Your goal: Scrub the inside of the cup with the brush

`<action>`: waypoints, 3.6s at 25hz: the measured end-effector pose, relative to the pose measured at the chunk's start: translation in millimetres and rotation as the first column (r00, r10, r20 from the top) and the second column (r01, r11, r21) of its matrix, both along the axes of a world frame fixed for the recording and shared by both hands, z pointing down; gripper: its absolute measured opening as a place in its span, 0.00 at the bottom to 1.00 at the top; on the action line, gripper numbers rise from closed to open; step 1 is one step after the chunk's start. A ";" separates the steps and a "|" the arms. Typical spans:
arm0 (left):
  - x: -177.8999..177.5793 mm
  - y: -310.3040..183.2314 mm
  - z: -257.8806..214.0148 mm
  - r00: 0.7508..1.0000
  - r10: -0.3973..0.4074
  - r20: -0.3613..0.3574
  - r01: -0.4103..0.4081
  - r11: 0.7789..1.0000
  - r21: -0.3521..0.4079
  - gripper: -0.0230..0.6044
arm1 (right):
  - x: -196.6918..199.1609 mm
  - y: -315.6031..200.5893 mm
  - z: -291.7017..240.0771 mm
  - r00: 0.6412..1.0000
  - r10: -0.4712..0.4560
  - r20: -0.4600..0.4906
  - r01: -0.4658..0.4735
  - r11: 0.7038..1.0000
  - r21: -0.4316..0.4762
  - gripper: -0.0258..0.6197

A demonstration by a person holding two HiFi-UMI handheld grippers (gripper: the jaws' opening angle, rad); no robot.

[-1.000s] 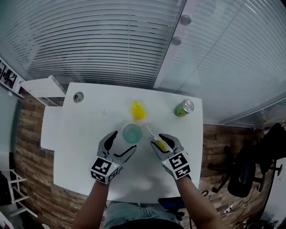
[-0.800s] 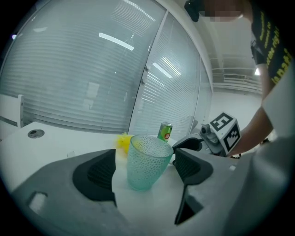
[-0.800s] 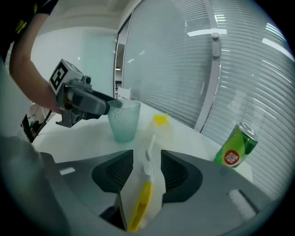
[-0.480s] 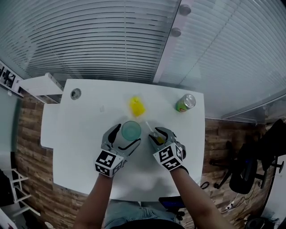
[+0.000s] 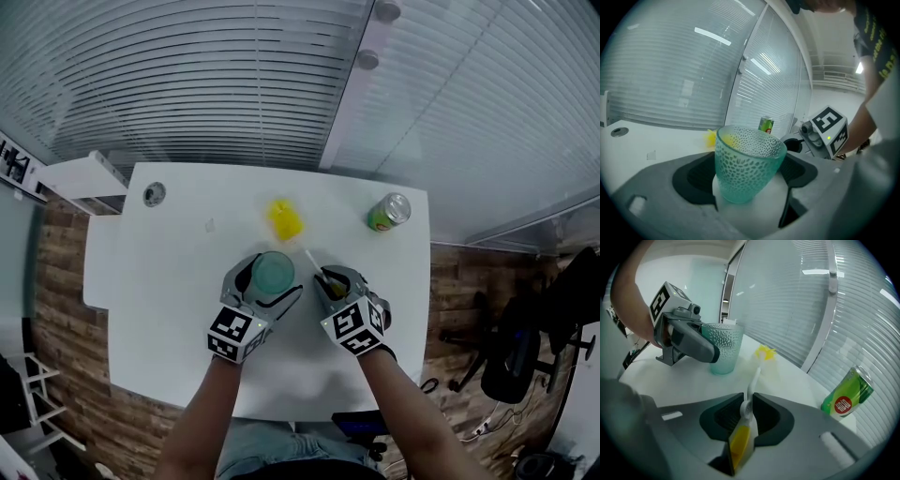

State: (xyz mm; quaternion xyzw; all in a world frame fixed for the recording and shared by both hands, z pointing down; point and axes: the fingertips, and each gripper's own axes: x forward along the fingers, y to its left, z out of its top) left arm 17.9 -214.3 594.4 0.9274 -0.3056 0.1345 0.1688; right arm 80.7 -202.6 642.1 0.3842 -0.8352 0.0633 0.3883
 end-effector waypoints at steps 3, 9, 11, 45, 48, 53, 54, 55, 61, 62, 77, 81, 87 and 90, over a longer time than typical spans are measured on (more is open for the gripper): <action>2.8 -3.5 -0.4 1.000 0.003 0.009 -0.003 0.999 0.032 0.71 | 1.6 0.5 -0.4 1.000 0.000 0.016 0.000 1.000 -0.019 0.12; 2.5 -3.4 2.1 0.997 0.015 0.081 -0.021 0.997 0.075 0.67 | 8.0 7.0 -7.2 0.999 0.003 0.055 0.000 0.999 -0.043 0.10; 2.5 -0.7 0.2 0.994 0.027 0.103 -0.036 0.996 0.081 0.67 | 12.2 10.3 -11.1 0.998 0.005 0.060 -0.002 0.999 -0.046 0.10; -59.3 47.5 -46.6 0.884 0.054 0.465 -0.113 0.989 0.099 0.67 | 11.6 103.3 -166.7 0.953 -0.297 -0.053 0.302 0.945 0.124 0.09; -63.8 51.2 -47.4 0.870 0.059 0.490 -0.122 0.988 0.097 0.67 | 8.0 108.9 -167.1 0.944 -0.321 -0.075 0.328 0.937 0.120 0.09; -70.8 59.4 -55.7 0.811 0.058 0.583 -0.165 0.977 0.133 0.67 | 3.8 121.2 -170.8 0.919 -0.366 -0.144 0.383 0.916 0.116 0.09; -71.9 60.7 -57.1 0.794 0.056 0.606 -0.178 0.974 0.143 0.67 | 3.0 123.2 -171.3 0.914 -0.374 -0.156 0.393 0.912 0.115 0.09; -72.5 62.3 -58.1 0.778 0.057 0.626 -0.193 0.969 0.152 0.67 | 2.3 125.1 -171.7 0.910 -0.380 -0.165 0.400 0.909 0.113 0.09; -73.4 74.3 -63.1 0.708 0.068 0.703 -0.270 0.946 0.180 0.67 | -1.8 136.2 -173.0 0.875 -0.420 -0.241 0.450 0.889 0.088 0.09; -72.8 75.1 -63.6 0.696 0.069 0.714 -0.282 0.942 0.183 0.67 | -2.1 136.9 -173.4 0.868 -0.426 -0.255 0.459 0.885 0.084 0.09; -52.6 79.7 -67.4 0.564 0.099 0.820 -0.391 0.907 0.159 0.67 | -20.6 125.8 -177.2 0.807 -0.450 -0.383 0.486 0.874 -0.003 0.09; -47.4 77.9 -66.8 0.555 0.106 0.825 -0.396 0.906 0.150 0.67 | -24.2 123.3 -177.4 0.809 -0.447 -0.382 0.480 0.877 -0.009 0.09; -42.0 81.4 -60.5 0.520 0.133 0.844 -0.427 0.896 0.122 0.67 | -32.4 125.4 -181.1 0.800 -0.457 -0.388 0.483 0.875 -0.034 0.09; -37.5 83.5 -57.7 0.498 0.139 0.856 -0.449 0.886 0.117 0.67 | -34.7 123.9 -185.8 0.790 -0.464 -0.401 0.491 0.870 -0.038 0.09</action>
